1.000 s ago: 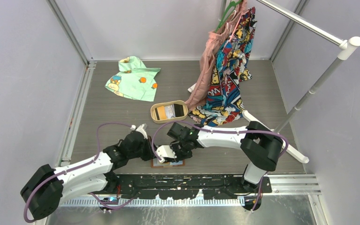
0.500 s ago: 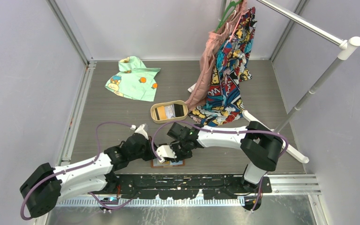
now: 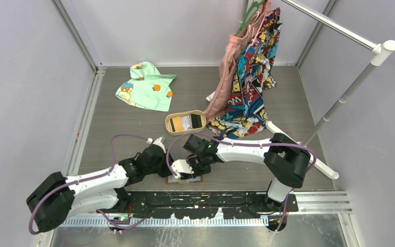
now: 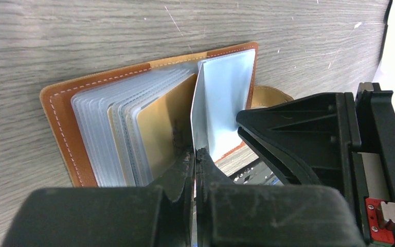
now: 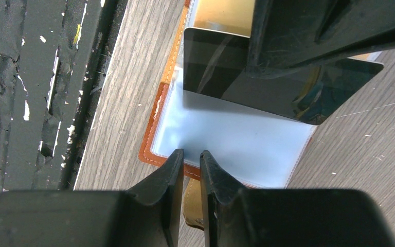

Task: Put the credit cards into the card holder
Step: Insert the credit card into the card holder.

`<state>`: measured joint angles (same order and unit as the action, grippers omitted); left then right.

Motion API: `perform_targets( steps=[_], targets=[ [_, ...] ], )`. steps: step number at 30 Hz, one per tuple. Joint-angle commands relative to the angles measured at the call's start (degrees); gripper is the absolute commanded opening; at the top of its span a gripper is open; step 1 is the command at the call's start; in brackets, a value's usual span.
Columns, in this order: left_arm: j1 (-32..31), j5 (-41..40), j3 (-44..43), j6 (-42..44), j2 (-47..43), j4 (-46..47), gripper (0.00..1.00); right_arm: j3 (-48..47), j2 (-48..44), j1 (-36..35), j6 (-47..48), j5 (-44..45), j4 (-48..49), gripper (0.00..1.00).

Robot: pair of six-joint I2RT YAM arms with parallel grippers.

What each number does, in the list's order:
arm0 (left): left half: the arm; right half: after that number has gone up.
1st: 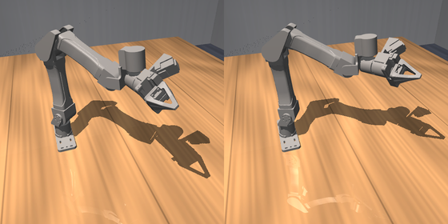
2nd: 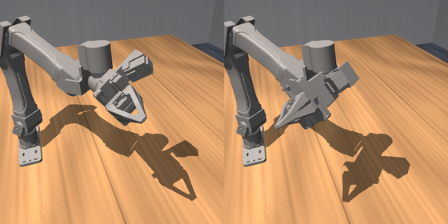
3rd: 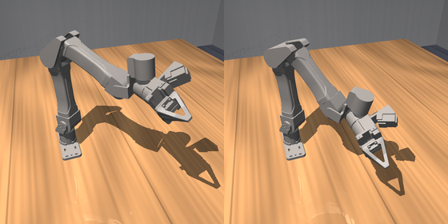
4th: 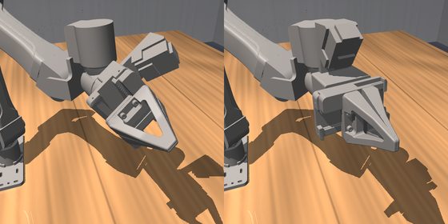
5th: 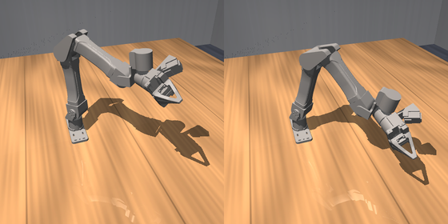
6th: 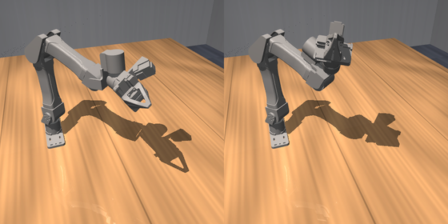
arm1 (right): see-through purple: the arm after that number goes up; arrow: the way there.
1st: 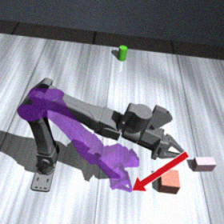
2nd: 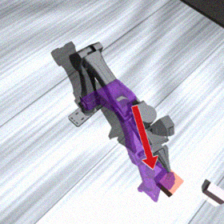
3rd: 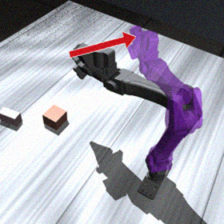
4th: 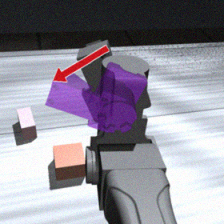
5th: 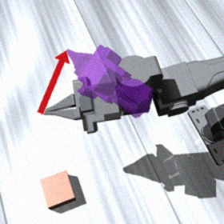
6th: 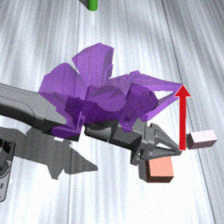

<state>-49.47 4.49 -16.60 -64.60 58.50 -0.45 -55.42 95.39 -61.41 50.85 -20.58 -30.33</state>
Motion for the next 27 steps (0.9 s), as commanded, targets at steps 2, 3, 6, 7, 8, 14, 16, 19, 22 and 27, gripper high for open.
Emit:
perform_targets(
  steps=[2,3,6,7,8,14,16,19,22,27],
  targets=[
    [-0.45,1.66,-0.36,-0.99,-0.76,-4.94,0.00,-0.92,0.21,-0.38,0.48,1.19,-1.60,0.24],
    [-0.47,1.73,-0.41,-1.11,-0.98,-5.27,0.00,-0.88,0.21,-0.45,0.40,1.37,-1.54,0.24],
    [-0.46,1.99,-0.85,-1.55,-0.75,-6.30,0.00,-0.77,0.15,-0.66,0.31,1.75,-1.23,0.24],
    [-0.41,2.08,-1.01,-1.64,-0.58,-6.48,0.00,-0.75,0.23,-0.77,0.24,1.81,-1.07,0.24],
    [-0.47,2.22,-1.06,-1.73,-0.35,-6.53,0.00,-0.66,0.35,-0.88,0.22,1.92,-0.94,0.24],
    [-0.43,3.77,-1.12,-1.96,3.81,-2.34,0.00,-0.72,0.50,-1.25,0.21,2.60,-0.84,0.25],
    [-0.43,4.33,-1.39,-1.75,5.55,-0.98,0.00,-0.74,0.35,-1.23,0.14,2.78,-0.79,0.25],
    [-0.45,4.79,-1.80,-1.50,6.99,0.07,0.00,-0.74,0.32,-1.26,0.04,2.82,-0.79,0.25],
    [-0.45,4.41,-1.73,-1.41,6.59,-0.01,0.00,-0.90,0.27,-1.24,-0.33,2.63,-0.79,0.26],
    [-0.12,3.66,-1.24,-1.03,6.09,0.04,0.00,-2.08,-0.70,-1.26,-2.50,0.46,-1.42,0.29]
  ],
)
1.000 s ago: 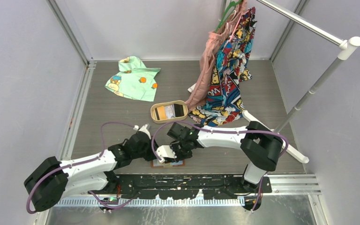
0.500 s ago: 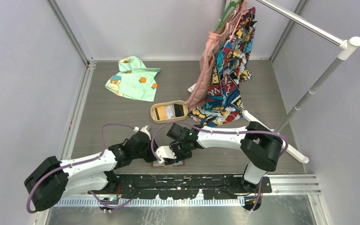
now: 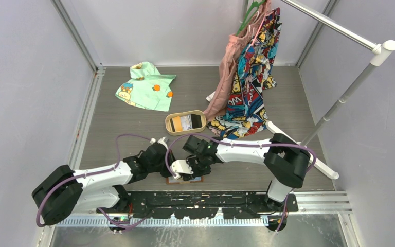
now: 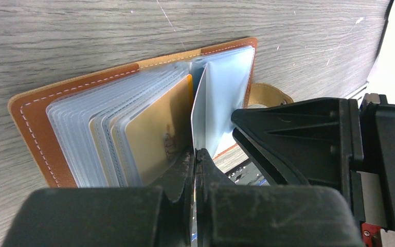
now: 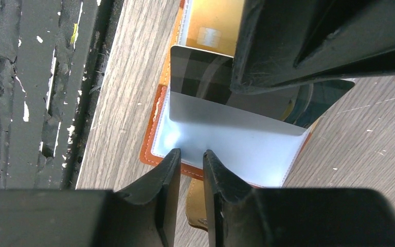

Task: Put the credit cards into the card holder
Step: Insert the credit card into the card holder.

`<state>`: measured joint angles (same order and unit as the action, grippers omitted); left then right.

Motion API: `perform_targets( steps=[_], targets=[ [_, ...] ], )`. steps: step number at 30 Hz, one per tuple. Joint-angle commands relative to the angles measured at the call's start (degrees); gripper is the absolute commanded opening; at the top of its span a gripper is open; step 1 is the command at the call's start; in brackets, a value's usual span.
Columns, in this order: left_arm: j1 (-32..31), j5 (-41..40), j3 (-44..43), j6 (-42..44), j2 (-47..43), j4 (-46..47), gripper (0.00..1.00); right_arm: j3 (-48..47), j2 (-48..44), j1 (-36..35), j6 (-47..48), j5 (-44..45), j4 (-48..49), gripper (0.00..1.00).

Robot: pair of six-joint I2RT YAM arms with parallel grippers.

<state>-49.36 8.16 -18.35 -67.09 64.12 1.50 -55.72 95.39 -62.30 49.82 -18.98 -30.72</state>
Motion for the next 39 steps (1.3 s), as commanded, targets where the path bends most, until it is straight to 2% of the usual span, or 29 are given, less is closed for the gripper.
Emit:
perform_targets(
  steps=[1,8,11,21,25,29,39],
  targets=[
    [-0.19,0.03,0.51,1.57,0.69,-1.86,0.00,-2.02,-1.06,-0.36,-1.94,-1.82,-1.11,0.29],
    [0.10,1.01,-0.21,1.69,3.15,0.50,0.01,-3.02,-5.03,0.83,-6.14,-8.14,-0.58,0.29],
    [0.12,1.33,-0.70,1.64,3.43,0.46,0.10,-3.74,-5.45,2.21,-8.02,-10.89,-0.68,0.29],
    [0.10,0.40,-0.89,1.73,0.71,-1.32,0.29,-3.35,-7.07,7.07,-11.46,-16.19,0.55,0.29],
    [0.13,-0.84,-1.95,2.83,-0.64,-5.50,0.38,-3.34,-7.04,7.30,-12.08,-16.86,0.59,0.28],
    [0.11,-0.68,-2.22,3.17,-0.44,-6.35,0.40,-3.10,-6.75,7.30,-13.69,-17.53,1.82,0.28],
    [0.14,-1.81,-2.51,3.33,-2.40,-7.05,0.40,-1.92,-6.16,9.50,-26.52,-23.97,10.55,0.26]
  ],
)
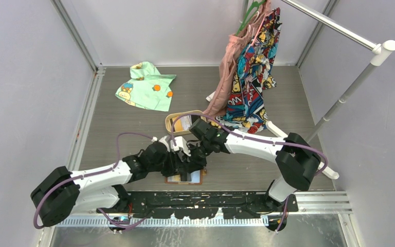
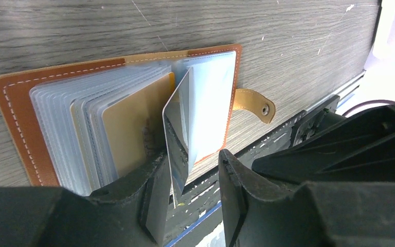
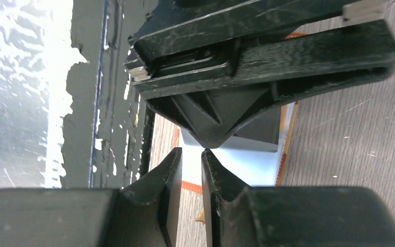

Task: Put the credit cards into the card holder
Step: Insert the credit card into the card holder.

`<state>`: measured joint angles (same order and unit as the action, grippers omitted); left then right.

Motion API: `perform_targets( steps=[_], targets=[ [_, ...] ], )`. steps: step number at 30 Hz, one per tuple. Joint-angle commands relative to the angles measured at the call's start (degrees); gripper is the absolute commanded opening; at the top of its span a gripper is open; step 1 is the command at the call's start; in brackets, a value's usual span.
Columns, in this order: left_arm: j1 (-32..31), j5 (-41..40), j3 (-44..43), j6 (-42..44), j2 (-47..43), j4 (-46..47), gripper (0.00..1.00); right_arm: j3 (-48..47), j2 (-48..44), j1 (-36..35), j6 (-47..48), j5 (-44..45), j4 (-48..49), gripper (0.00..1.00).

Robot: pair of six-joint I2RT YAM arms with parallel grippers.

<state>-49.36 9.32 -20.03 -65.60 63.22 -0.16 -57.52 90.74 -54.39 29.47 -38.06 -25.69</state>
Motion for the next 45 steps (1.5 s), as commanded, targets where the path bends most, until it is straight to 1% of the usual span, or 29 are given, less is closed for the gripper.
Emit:
perform_targets(
  steps=[1,2,4,6,8,19,23,27,28,29,32,35,42,45],
  targets=[
    [0.14,-3.14,-0.88,2.08,-1.79,-5.76,0.40,0.13,-1.38,2.31,-7.47,-5.19,6.45,0.25],
    [0.13,-3.23,-0.96,2.22,-1.94,-6.20,0.40,0.53,-1.30,3.08,-9.10,-5.21,7.63,0.25],
    [0.14,-3.30,-1.13,2.55,-1.88,-6.66,0.40,1.38,-0.84,4.98,-13.30,-4.01,10.79,0.20],
    [0.12,-3.28,-1.15,2.60,-1.41,-6.45,0.40,2.22,-0.10,5.87,-17.73,-2.14,14.23,0.17],
    [0.14,-2.93,-1.15,2.60,-0.69,-5.79,0.40,2.43,1.44,6.31,-20.89,-1.57,15.59,0.16],
    [0.14,-2.05,-2.38,3.66,2.50,-5.47,0.37,0.83,7.52,6.40,-25.16,-0.94,14.95,0.13],
    [0.13,-1.75,-2.26,3.65,3.00,-4.57,0.37,1.07,8.28,7.02,-31.52,-4.06,18.39,0.13],
    [0.15,-1.13,-2.12,3.83,3.05,-3.70,0.38,2.46,8.98,8.69,-39.84,-6.79,24.26,0.13],
    [0.15,-1.17,-2.05,3.90,2.94,-3.67,0.38,2.93,9.20,9.52,-42.36,-7.59,26.26,0.15],
    [0.12,-1.29,-2.03,3.91,2.61,-3.71,0.39,3.28,9.34,9.86,-44.82,-7.90,28.11,0.20],
    [0.14,-1.46,-1.86,4.05,2.32,-3.71,0.41,3.79,9.70,9.97,-46.88,-7.30,29.41,0.36],
    [0.14,-1.27,-1.56,4.00,2.39,-3.50,0.41,3.59,10.91,9.96,-48.52,-7.23,30.00,0.47],
    [0.15,-0.80,-1.15,3.90,2.69,-2.14,0.41,2.32,14.08,9.50,-50.52,-6.02,30.06,0.48],
    [0.15,-0.71,-1.15,3.92,2.98,-1.98,0.41,1.89,14.13,8.92,-49.52,-5.44,29.15,0.52]
  ],
)
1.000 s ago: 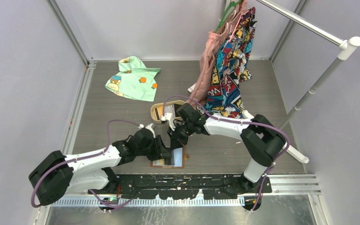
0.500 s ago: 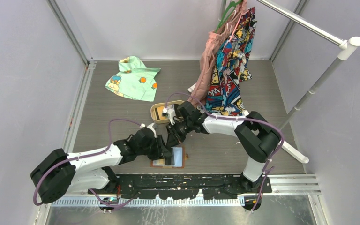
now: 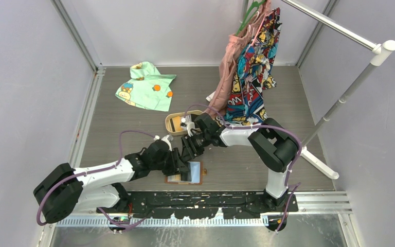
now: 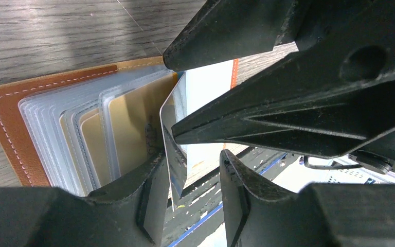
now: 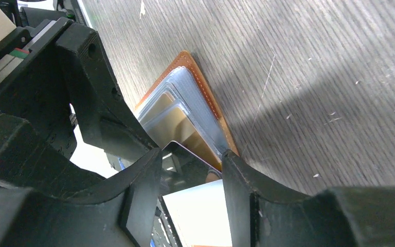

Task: Put the credit cards into the card holder
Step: Insert the credit card into the card holder.

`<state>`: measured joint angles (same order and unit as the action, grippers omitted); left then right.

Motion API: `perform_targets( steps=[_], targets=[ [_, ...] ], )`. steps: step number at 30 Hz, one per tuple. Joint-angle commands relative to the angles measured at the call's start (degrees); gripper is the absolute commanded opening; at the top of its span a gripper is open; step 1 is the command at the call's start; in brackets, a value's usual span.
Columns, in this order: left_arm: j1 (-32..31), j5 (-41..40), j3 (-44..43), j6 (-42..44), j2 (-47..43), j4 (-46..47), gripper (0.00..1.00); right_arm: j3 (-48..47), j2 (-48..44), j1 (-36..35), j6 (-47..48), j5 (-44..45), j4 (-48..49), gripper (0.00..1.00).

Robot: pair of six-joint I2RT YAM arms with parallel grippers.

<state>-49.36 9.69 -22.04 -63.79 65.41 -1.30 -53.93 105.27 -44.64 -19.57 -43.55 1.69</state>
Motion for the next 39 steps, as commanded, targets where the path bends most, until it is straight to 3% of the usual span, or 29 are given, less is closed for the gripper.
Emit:
perform_targets(
  steps=[1,9,20,29,39],
  targets=[
    [0.15,-1.06,0.82,2.13,0.85,-0.87,0.41,-1.77,-0.44,-0.92,-0.20,0.26,1.45,0.54],
    [0.12,-0.90,0.51,2.16,1.50,-0.81,0.42,-2.04,0.03,-1.57,-1.84,1.15,2.08,0.59],
    [0.14,-1.08,0.50,2.07,1.39,-1.01,0.42,-3.44,0.19,-3.61,-1.02,8.74,-2.64,0.62],
    [0.14,-2.49,0.51,2.43,-0.69,-3.56,0.42,-4.25,0.21,-3.61,2.51,10.57,-6.06,0.51],
    [0.15,-4.74,-0.44,3.87,-3.50,-9.33,0.42,-4.60,0.01,-3.60,4.66,10.14,-7.38,0.49]
  ],
)
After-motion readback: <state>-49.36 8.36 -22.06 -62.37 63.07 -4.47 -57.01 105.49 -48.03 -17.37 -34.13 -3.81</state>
